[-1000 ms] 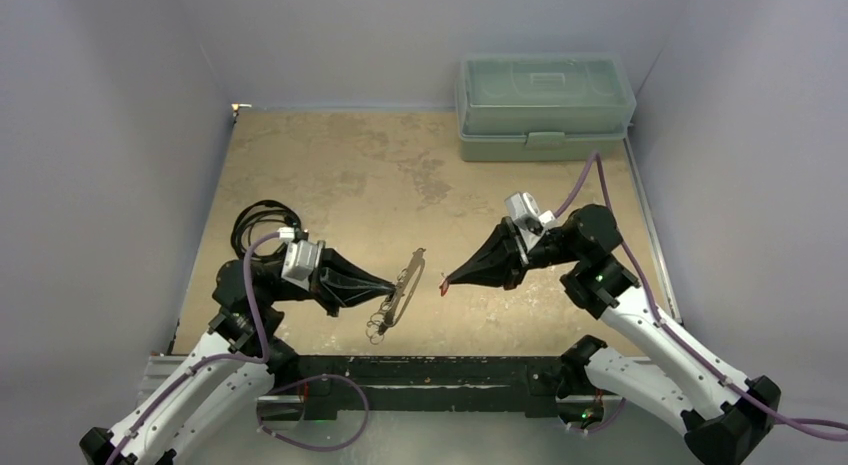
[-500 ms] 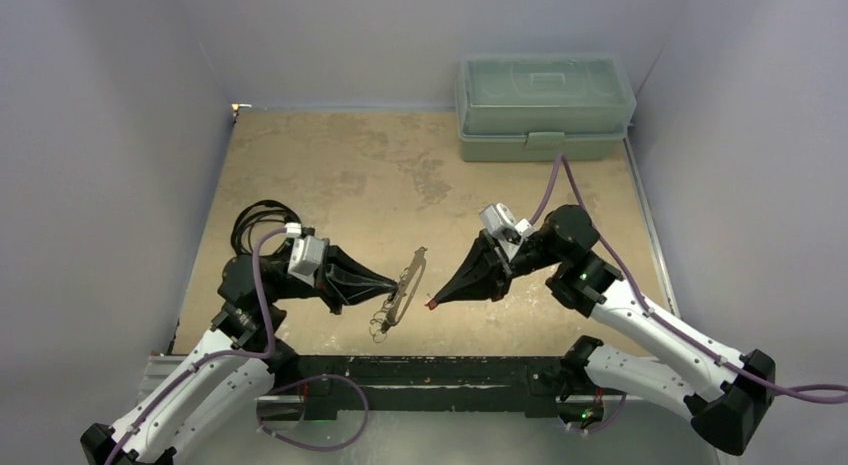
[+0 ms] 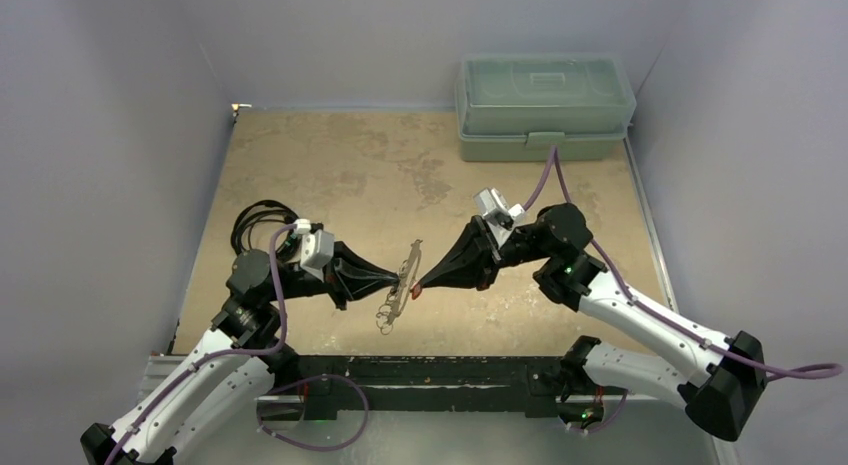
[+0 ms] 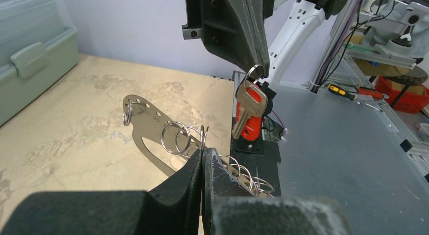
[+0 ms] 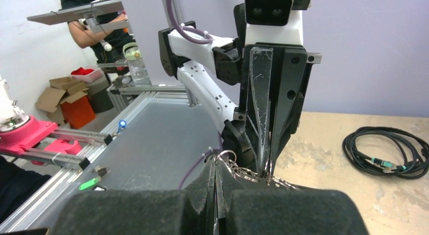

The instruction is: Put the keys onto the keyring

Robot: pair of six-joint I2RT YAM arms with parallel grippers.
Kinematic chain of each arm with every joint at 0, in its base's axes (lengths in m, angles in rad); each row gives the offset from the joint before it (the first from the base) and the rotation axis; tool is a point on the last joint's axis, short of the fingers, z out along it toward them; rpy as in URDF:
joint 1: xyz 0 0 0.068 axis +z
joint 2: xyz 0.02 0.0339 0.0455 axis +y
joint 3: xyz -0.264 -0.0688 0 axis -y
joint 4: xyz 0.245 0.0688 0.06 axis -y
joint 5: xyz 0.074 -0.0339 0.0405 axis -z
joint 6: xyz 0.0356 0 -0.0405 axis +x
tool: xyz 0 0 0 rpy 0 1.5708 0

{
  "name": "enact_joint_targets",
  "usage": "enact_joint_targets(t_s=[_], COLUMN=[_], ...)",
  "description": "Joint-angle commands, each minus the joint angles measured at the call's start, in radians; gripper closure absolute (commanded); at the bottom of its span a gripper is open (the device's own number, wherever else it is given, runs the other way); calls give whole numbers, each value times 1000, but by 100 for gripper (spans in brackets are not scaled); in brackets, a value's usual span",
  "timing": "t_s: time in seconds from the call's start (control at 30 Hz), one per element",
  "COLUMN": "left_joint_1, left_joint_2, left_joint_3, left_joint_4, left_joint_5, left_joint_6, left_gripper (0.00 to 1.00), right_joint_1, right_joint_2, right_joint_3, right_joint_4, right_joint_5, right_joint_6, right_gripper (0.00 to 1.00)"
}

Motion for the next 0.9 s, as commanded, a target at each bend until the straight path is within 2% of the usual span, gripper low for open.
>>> enact_joint_targets(t_s=[0.0,0.47,0.87], left_joint_1=[2,2,2], left_joint_2=[-16,-43,-55], left_joint_3=[33,37,37], left_joint_4=[-8,-47,-51], left_joint_5=[-39,-75,-78], left_joint_6=[39,66,68], left_gripper=[100,100,100], right_joint_1=[6,13,22], right_joint_2=[25,97,121], right_joint_3=[6,-38,-49], right_joint_4=[124,224,193], right_joint_5=[45,84,130], right_joint_6=[75,171,156], right_gripper=[100,100,100])
